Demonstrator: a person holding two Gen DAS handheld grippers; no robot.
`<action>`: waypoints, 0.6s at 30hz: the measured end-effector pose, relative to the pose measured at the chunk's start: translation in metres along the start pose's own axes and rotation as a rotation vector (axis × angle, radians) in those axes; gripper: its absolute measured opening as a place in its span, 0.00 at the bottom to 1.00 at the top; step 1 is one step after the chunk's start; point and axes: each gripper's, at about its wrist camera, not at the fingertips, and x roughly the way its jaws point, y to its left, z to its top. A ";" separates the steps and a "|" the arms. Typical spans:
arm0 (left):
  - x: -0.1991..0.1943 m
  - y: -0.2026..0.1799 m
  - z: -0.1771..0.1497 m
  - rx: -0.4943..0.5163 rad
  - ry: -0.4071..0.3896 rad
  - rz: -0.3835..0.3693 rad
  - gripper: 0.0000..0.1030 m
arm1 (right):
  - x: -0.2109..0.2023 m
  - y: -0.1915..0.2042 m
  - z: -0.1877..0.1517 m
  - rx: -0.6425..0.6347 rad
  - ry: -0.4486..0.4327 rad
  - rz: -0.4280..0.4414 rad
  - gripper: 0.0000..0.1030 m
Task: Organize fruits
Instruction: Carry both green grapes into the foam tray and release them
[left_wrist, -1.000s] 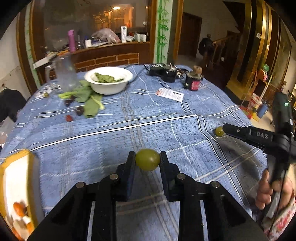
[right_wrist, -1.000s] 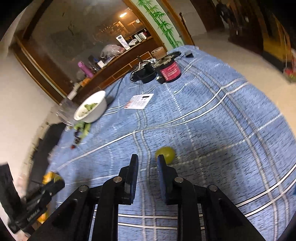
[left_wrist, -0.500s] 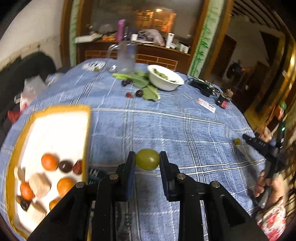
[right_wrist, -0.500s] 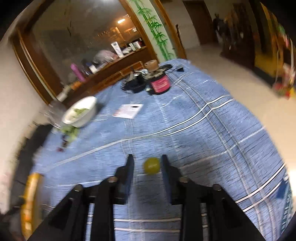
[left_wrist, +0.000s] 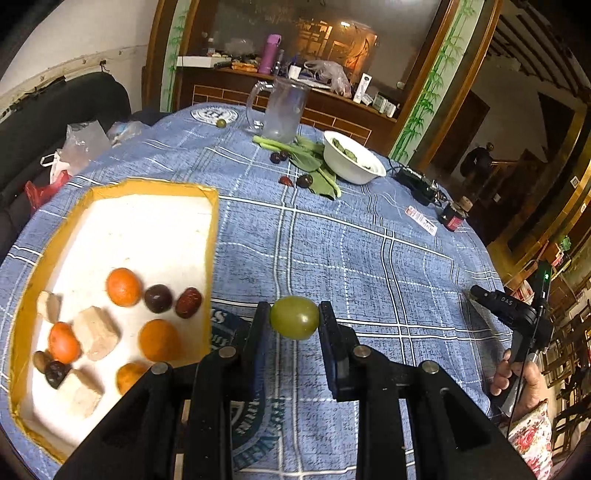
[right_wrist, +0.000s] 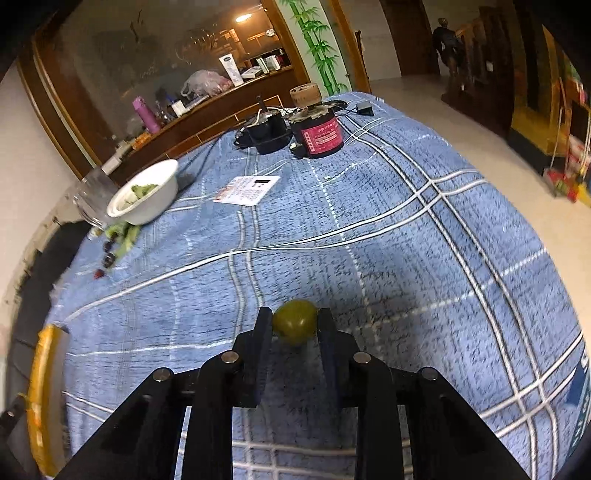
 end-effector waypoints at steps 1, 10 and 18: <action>-0.006 0.005 0.000 -0.004 -0.010 -0.004 0.24 | -0.004 -0.002 -0.001 0.027 0.005 0.037 0.25; -0.058 0.063 -0.008 -0.021 -0.093 0.100 0.24 | -0.045 0.054 -0.030 0.050 0.051 0.288 0.26; -0.081 0.107 -0.023 -0.030 -0.120 0.205 0.24 | -0.047 0.206 -0.079 -0.138 0.170 0.506 0.26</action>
